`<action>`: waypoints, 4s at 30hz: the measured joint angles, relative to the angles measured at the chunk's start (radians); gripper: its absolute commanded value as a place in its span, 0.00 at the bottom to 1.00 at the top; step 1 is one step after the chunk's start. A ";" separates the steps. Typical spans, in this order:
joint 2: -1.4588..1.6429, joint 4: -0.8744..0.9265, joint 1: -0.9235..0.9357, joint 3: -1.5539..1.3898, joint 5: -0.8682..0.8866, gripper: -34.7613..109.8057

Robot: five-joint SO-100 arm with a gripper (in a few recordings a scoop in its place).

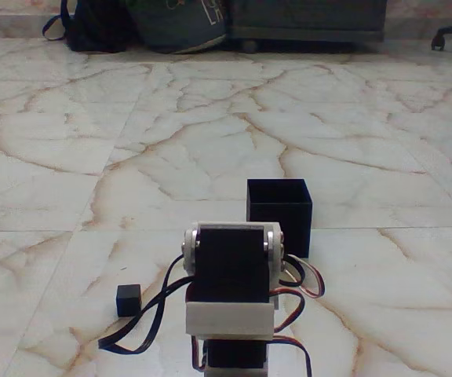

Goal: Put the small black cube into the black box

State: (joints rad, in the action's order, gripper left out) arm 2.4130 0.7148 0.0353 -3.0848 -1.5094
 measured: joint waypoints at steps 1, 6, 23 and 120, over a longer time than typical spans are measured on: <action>0.000 0.000 0.000 0.000 0.000 0.27; 0.000 0.000 0.000 0.000 0.000 0.27; 0.000 -0.020 -0.002 0.069 -0.080 0.28; -2.029 -0.584 0.112 2.582 -0.172 0.29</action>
State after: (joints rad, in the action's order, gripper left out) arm 0.3835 0.1304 0.1473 -0.5031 -1.6812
